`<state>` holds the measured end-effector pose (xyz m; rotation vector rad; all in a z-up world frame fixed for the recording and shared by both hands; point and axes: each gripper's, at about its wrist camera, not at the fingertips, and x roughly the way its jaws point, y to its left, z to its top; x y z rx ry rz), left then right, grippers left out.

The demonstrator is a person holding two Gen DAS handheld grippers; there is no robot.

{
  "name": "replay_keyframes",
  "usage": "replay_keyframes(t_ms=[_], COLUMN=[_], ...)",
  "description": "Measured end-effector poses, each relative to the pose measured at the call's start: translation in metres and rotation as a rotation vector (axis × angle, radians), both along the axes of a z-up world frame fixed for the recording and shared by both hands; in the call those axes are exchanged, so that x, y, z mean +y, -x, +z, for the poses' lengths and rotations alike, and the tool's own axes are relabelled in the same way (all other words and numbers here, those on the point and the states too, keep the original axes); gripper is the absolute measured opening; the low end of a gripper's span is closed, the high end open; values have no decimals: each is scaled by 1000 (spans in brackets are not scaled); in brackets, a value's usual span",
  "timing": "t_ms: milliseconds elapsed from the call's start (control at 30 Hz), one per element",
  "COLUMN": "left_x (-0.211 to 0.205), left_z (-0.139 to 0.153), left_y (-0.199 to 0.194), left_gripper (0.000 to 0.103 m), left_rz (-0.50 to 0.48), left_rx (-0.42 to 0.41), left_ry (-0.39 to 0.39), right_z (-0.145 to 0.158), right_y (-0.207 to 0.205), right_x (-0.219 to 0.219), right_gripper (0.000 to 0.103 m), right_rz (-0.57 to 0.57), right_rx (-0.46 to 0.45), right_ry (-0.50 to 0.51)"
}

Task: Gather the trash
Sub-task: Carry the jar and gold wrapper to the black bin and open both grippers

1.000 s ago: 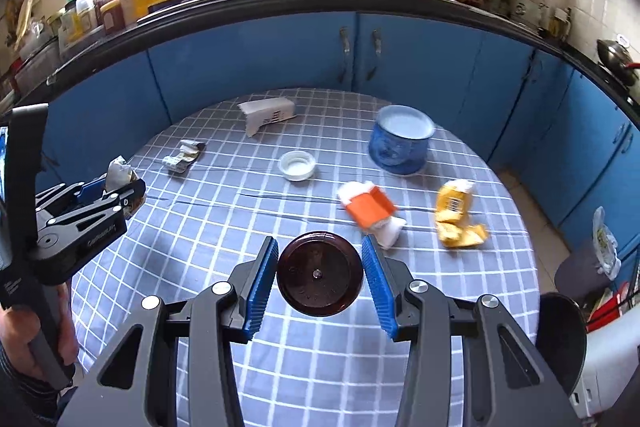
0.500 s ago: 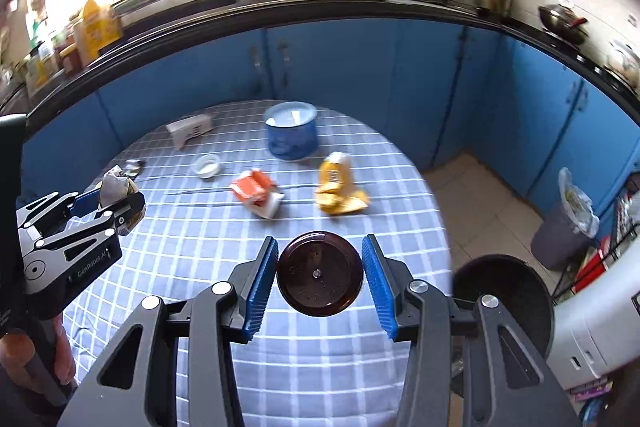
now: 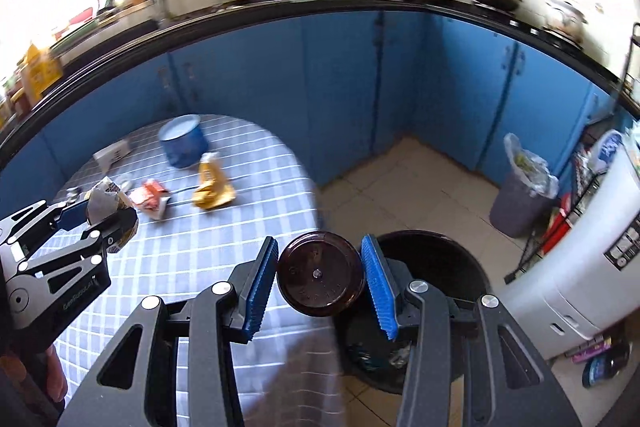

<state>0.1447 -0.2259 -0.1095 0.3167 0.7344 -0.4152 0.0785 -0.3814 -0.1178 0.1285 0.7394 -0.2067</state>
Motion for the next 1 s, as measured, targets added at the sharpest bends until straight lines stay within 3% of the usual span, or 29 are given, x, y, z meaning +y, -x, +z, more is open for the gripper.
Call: replay_keyframes(t_ms=[367, 600, 1000], left_x=[-83, -113, -160], left_z=[-6, -9, -19], left_y=[3, 1, 9], left_gripper=[39, 39, 39], left_rz=[-136, -176, -259], left_rx=[16, 19, 47], left_ry=[-6, -11, -32], right_z=[-12, -15, -28], right_y=[10, 10, 31], right_x=[-65, -84, -129], right_gripper=[43, 44, 44], right_rz=[-121, -161, -298], right_rx=[14, 3, 12], right_ry=[21, 68, 49])
